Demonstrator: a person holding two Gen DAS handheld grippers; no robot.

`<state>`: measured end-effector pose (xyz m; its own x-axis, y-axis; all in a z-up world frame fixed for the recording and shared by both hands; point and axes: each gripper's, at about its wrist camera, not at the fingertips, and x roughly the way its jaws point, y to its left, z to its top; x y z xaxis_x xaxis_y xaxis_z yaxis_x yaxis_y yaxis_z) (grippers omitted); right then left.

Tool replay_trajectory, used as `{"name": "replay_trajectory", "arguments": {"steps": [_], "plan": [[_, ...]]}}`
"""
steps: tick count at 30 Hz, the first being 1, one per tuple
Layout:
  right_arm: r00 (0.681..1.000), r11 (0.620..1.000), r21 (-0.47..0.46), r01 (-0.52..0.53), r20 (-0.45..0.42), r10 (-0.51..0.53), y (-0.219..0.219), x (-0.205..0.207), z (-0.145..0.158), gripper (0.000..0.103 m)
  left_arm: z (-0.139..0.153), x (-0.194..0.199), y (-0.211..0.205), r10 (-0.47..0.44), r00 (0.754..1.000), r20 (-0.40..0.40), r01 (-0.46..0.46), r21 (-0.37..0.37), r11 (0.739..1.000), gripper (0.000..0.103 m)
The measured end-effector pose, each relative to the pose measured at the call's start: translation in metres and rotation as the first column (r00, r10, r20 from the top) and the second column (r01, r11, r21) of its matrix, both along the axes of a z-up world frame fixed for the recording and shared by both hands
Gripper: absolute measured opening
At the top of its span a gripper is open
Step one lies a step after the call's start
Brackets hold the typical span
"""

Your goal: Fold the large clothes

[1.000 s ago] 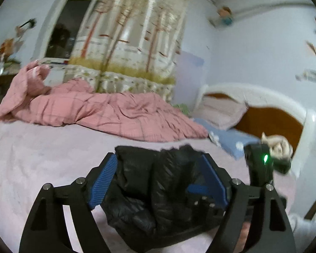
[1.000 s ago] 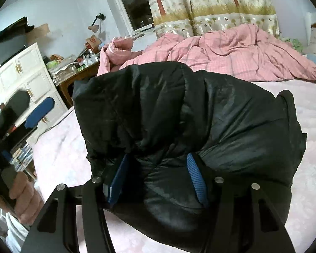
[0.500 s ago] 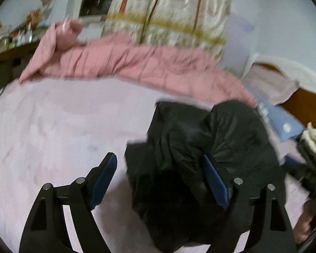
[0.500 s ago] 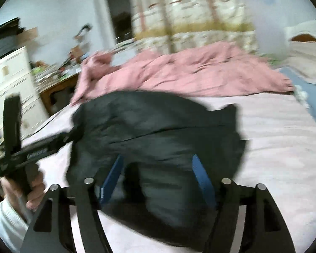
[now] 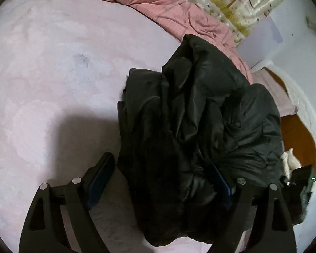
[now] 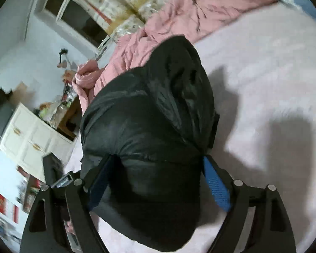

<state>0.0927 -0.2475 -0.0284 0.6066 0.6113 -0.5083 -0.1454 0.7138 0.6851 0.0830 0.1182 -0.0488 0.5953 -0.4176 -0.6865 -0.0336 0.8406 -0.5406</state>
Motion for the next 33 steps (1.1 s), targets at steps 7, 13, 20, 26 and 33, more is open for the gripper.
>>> {"name": "replay_trajectory", "arguments": {"steps": [7, 13, 20, 26, 33], "plan": [[0.998, 0.996, -0.09, 0.017, 0.066, -0.011, 0.009, -0.006, 0.009, 0.047, 0.008, -0.008, -0.014, -0.067, 0.996, 0.058, 0.073, -0.114, 0.991, 0.041], [0.985, 0.987, -0.128, 0.099, 0.156, -0.078, -0.024, -0.024, 0.047, 0.044, 0.047, -0.009, -0.047, -0.141, 0.972, 0.185, 0.163, -0.107, 0.981, 0.031], [0.926, 0.948, -0.148, 0.283, 0.298, -0.23, -0.119, -0.05, 0.101, 0.045, 0.103, 0.021, -0.16, -0.255, 0.917, 0.308, 0.292, -0.081, 0.953, 0.031], [0.809, 0.82, -0.208, 0.533, 0.409, -0.422, -0.213, -0.077, 0.119, 0.045, 0.127, 0.044, -0.285, -0.383, 0.837, 0.391, 0.425, -0.022, 0.905, 0.031], [0.686, 0.651, -0.255, 0.715, 0.433, -0.584, -0.299, -0.082, 0.087, 0.045, 0.1, 0.074, -0.412, -0.473, 0.79, 0.389, 0.49, 0.063, 0.87, 0.031]]}}
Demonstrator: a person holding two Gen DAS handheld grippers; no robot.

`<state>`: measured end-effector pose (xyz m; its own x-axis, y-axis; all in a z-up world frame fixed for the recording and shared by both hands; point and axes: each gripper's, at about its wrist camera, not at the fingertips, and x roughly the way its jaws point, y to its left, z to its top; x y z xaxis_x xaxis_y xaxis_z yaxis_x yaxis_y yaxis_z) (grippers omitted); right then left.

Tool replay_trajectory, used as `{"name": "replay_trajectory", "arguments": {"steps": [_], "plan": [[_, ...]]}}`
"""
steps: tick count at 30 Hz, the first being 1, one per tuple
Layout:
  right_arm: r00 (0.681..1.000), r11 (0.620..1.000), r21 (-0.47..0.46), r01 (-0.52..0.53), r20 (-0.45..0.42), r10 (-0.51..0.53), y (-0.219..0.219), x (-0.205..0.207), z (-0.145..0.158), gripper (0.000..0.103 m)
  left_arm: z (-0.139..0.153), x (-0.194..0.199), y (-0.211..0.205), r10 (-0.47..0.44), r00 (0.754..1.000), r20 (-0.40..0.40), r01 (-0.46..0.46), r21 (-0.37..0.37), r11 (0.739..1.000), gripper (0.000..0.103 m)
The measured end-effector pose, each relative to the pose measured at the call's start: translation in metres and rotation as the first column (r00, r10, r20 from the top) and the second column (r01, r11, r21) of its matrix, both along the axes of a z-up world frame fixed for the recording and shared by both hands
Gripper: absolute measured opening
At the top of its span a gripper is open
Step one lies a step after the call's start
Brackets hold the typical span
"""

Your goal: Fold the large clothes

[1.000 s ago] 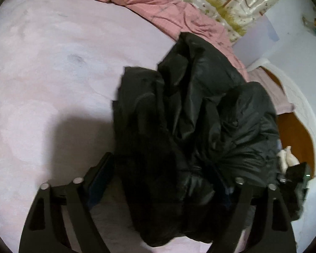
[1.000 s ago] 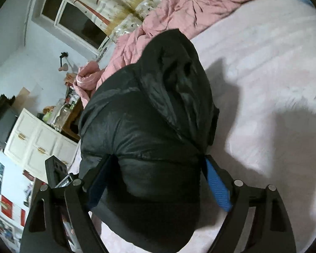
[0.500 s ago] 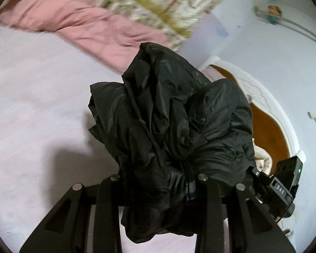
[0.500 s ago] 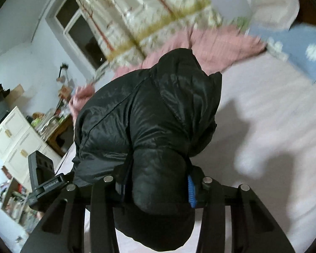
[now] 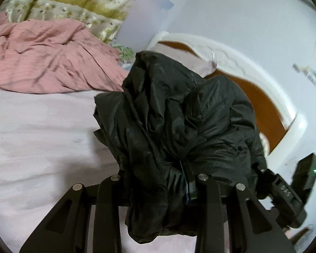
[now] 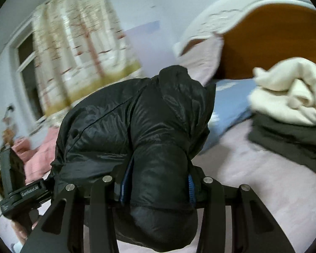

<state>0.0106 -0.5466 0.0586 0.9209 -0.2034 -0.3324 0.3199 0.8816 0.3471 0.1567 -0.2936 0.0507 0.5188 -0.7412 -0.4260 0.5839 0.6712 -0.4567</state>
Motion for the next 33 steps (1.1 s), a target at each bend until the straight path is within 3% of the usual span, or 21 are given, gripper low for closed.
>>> {"name": "replay_trajectory", "arguments": {"steps": [5, 7, 10, 13, 16, 17, 19, 21, 24, 26, 33], "plan": [[0.992, 0.996, -0.048, 0.071, -0.103, -0.075, -0.032, 0.029, -0.035, 0.045, -0.042, 0.019, -0.042, 0.056, 0.998, -0.003, -0.055, 0.125, 0.991, 0.031], [0.984, 0.992, -0.09, 0.088, -0.148, -0.101, -0.032, 0.036, -0.051, 0.046, -0.055, 0.02, -0.052, 0.073, 0.997, 0.03, -0.077, 0.186, 0.979, 0.032], [0.981, 0.987, -0.122, 0.102, -0.151, -0.12, -0.027, 0.039, -0.052, 0.049, -0.06, 0.022, -0.055, 0.096, 0.994, 0.059, -0.107, 0.208, 0.972, 0.035], [0.974, 0.979, -0.149, 0.141, -0.156, -0.164, -0.026, 0.037, -0.052, 0.054, -0.06, 0.021, -0.056, 0.117, 0.989, 0.093, -0.136, 0.237, 0.962, 0.048], [0.966, 0.966, -0.189, 0.176, -0.154, -0.206, -0.018, 0.03, -0.044, 0.064, -0.053, 0.01, -0.05, 0.129, 0.977, 0.171, -0.172, 0.271, 0.947, 0.074], [0.965, 0.961, -0.208, 0.182, -0.152, -0.215, -0.016, 0.025, -0.041, 0.07, -0.049, 0.004, -0.044, 0.149, 0.967, 0.207, -0.203, 0.273, 0.94, 0.086], [0.964, 0.948, -0.248, 0.198, -0.127, -0.234, -0.009, 0.01, -0.035, 0.092, -0.043, -0.001, -0.031, 0.156, 0.957, 0.245, -0.221, 0.264, 0.939, 0.09], [0.963, 0.938, -0.26, 0.23, -0.076, -0.257, 0.001, -0.013, -0.029, 0.093, -0.038, -0.012, -0.018, 0.165, 0.945, 0.282, -0.241, 0.26, 0.935, 0.094], [0.962, 0.949, -0.177, 0.262, -0.029, -0.271, 0.006, -0.039, -0.026, 0.103, -0.03, -0.038, 0.0, 0.177, 0.908, 0.38, -0.284, 0.246, 0.927, 0.103], [0.969, 0.96, -0.137, 0.244, -0.003, -0.246, 0.015, -0.056, -0.027, 0.103, -0.026, -0.054, 0.01, 0.183, 0.882, 0.434, -0.305, 0.229, 0.925, 0.103], [0.964, 0.931, -0.253, 0.264, 0.033, -0.265, 0.053, -0.08, -0.031, 0.103, -0.03, -0.096, 0.033, 0.199, 0.845, 0.497, -0.328, 0.187, 0.926, 0.103]]}}
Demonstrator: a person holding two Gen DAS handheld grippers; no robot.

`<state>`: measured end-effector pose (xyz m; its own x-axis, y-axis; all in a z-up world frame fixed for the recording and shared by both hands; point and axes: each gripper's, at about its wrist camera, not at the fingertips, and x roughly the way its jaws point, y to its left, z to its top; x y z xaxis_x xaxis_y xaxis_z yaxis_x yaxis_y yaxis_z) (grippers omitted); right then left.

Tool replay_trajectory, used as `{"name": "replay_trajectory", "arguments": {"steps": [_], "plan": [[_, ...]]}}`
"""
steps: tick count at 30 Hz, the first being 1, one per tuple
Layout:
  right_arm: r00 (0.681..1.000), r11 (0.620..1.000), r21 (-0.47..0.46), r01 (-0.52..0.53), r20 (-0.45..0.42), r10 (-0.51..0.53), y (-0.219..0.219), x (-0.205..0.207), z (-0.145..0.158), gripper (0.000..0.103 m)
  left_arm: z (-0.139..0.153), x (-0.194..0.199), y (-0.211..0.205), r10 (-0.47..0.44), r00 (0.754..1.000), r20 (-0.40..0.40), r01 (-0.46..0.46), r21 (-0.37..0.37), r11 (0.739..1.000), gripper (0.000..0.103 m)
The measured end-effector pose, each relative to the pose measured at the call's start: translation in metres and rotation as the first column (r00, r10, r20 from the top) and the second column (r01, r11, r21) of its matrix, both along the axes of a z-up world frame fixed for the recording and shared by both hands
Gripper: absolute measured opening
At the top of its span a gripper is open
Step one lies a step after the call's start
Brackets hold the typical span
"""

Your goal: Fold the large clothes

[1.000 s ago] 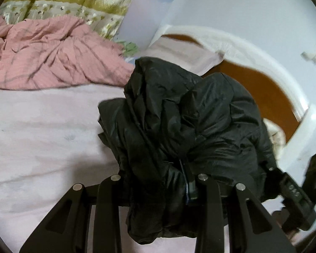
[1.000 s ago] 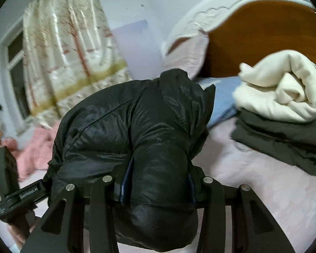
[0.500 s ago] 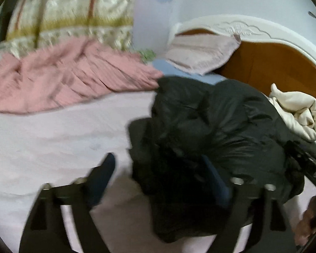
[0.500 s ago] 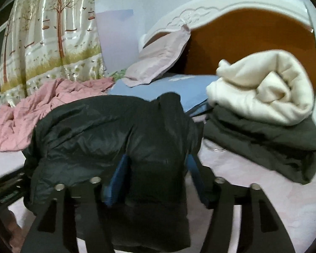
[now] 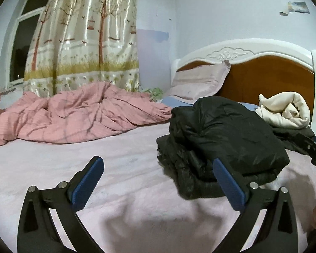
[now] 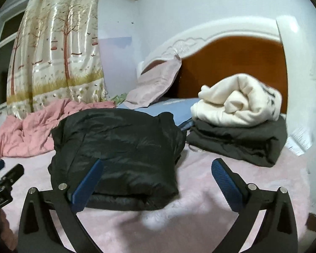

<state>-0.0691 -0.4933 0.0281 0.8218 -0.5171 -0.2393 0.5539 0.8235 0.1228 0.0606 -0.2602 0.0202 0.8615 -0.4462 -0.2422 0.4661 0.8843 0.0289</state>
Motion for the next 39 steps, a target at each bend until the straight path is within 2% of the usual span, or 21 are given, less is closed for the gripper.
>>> {"name": "replay_trajectory", "arguments": {"steps": [6, 11, 14, 24, 32, 39], "plan": [[0.998, 0.995, -0.079, 0.057, 0.029, -0.055, 0.019, -0.011, 0.0, 0.103, -0.008, -0.011, 0.012, 0.027, 1.0, 0.013, -0.027, -0.032, 0.999, 0.103], [0.996, 0.996, -0.053, 0.07, 0.051, -0.067, 0.017, -0.018, 0.002, 0.103, -0.008, -0.015, 0.015, 0.023, 0.999, 0.039, -0.021, -0.046, 0.999, 0.103], [0.996, 0.994, -0.08, 0.073, 0.064, -0.068, 0.022, -0.021, 0.003, 0.103, -0.009, -0.017, 0.014, 0.022, 0.998, 0.05, -0.02, -0.046, 0.999, 0.103], [0.998, 0.99, -0.142, 0.017, -0.056, -0.025, 0.034, 0.007, -0.004, 0.103, -0.009, -0.019, 0.015, 0.023, 0.998, 0.062, -0.02, -0.053, 0.998, 0.103], [0.998, 0.99, -0.137, 0.021, -0.049, -0.028, 0.033, 0.006, -0.005, 0.103, -0.008, -0.019, 0.014, 0.024, 0.998, 0.061, -0.021, -0.053, 0.998, 0.103], [0.998, 0.985, -0.174, 0.01, -0.064, -0.021, 0.037, 0.009, -0.004, 0.103, -0.007, -0.017, 0.012, 0.028, 0.998, 0.057, -0.025, -0.047, 0.999, 0.103]]}}
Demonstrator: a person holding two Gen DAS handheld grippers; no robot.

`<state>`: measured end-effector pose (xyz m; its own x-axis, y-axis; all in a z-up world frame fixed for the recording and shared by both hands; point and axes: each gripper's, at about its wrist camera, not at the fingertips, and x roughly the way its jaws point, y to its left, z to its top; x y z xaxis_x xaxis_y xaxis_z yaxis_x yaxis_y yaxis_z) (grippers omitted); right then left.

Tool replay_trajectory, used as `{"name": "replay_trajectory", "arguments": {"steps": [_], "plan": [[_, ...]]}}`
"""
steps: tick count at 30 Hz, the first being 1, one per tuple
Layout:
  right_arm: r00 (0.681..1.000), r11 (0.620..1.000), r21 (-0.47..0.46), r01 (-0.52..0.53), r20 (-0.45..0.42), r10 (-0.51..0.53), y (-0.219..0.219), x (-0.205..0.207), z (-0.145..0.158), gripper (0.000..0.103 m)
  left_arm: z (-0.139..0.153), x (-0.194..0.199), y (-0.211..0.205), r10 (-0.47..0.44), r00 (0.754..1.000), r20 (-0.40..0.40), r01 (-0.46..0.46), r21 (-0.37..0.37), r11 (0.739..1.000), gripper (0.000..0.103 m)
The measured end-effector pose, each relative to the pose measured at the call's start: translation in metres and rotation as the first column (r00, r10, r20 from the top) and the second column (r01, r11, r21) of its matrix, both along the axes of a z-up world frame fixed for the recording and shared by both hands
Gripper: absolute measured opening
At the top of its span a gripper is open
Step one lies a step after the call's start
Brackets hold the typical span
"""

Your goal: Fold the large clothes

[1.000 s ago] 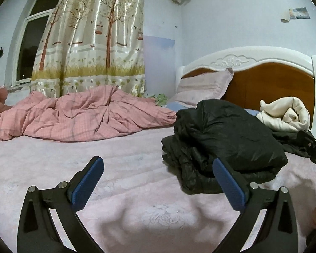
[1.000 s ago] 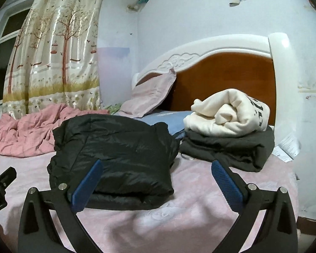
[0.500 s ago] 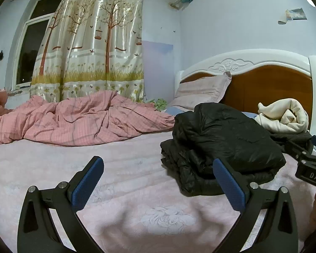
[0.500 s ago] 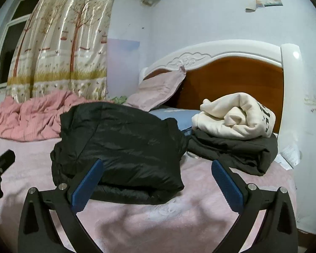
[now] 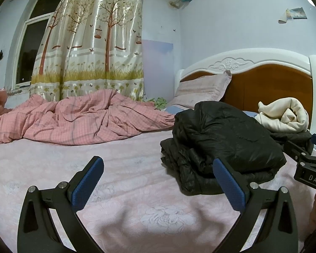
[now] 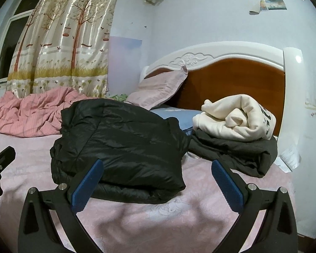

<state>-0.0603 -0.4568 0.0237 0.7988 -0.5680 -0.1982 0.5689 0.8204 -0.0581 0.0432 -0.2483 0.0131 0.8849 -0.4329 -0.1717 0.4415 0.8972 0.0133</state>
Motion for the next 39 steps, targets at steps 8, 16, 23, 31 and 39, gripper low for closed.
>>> {"name": "replay_trajectory", "arguments": {"steps": [8, 16, 23, 31, 39], "plan": [[1.0, 1.0, -0.016, -0.003, -0.001, 0.003, 0.0021, 0.0025, 0.001, 0.103, -0.0006, 0.0005, 0.0, -0.001, 1.0, -0.002, 0.001, 0.001, 1.0, 0.103], [1.0, 1.0, -0.017, -0.005, -0.007, 0.004, 0.0007, 0.0033, 0.0011, 0.103, -0.0004, -0.0001, -0.0005, 0.001, 1.0, -0.001, -0.001, 0.008, 1.0, 0.103], [1.0, 1.0, -0.014, -0.003, -0.007, 0.003, 0.0017, 0.0026, 0.0011, 0.103, -0.0006, -0.0005, -0.0016, 0.001, 1.0, 0.0, -0.001, 0.01, 1.0, 0.103], [1.0, 1.0, -0.017, -0.004, -0.008, 0.004, 0.0015, 0.0027, 0.0011, 0.103, -0.001, 0.0003, -0.0026, 0.004, 1.0, -0.003, -0.004, 0.015, 1.0, 0.103], [1.0, 1.0, -0.015, -0.004, -0.006, 0.004, 0.0012, 0.0027, 0.0013, 0.103, -0.0012, 0.0002, -0.0018, 0.001, 1.0, -0.003, -0.001, 0.01, 1.0, 0.103]]}}
